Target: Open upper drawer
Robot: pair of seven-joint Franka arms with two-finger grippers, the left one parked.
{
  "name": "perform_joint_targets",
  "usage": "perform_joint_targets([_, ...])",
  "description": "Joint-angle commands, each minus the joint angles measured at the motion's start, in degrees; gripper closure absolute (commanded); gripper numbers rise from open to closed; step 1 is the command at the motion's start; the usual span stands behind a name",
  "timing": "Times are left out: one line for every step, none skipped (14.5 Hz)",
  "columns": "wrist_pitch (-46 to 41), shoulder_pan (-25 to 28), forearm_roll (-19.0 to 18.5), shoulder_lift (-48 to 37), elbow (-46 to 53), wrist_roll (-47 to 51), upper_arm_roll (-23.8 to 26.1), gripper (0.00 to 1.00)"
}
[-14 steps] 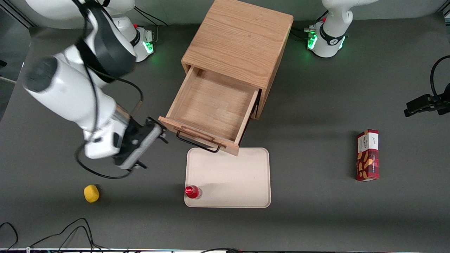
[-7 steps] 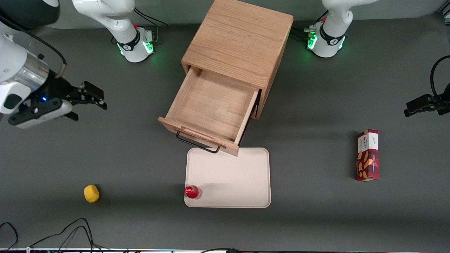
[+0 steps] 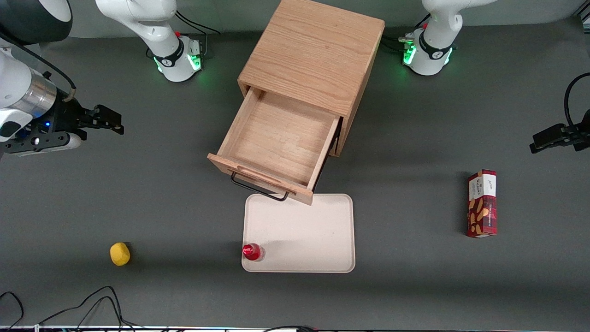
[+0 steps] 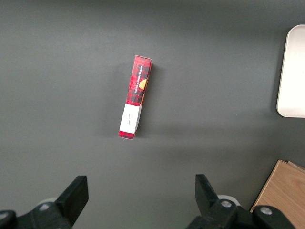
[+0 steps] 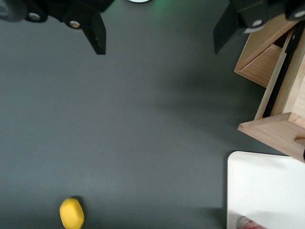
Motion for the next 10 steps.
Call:
perform_joint_targets([-0.45, -0.49, -1.04, -2.77, -2.48, 2.94, 0.30, 0.00])
perform_joint_targets([-0.62, -0.41, -1.82, -2.85, -2.47, 3.02, 0.39, 0.00])
perform_joint_targets([-0.63, -0.49, -2.26, -2.94, -2.21, 3.11, 0.56, 0.00])
perform_joint_targets([-0.71, -0.49, -2.44, -3.64, -2.21, 3.20, 0.56, 0.00])
perform_joint_targets([-0.71, -0.75, -2.45, -3.73, -2.21, 3.98, 0.48, 0.00])
perform_joint_targets([-0.63, -1.45, -2.45, -3.99, -2.21, 4.51, 0.56, 0.00])
perform_joint_targets([-0.63, -1.46, -2.53, -4.17, -2.12, 4.52, 0.56, 0.00])
perform_joint_targets([-0.63, -1.55, -2.45, -4.35, -2.04, 4.52, 0.56, 0.00])
perform_joint_targets([-0.63, -1.55, -2.45, -4.52, -2.03, 4.52, 0.56, 0.00])
perform_joint_targets([-0.63, -1.55, -2.36, -4.52, -1.95, 4.43, 0.56, 0.00])
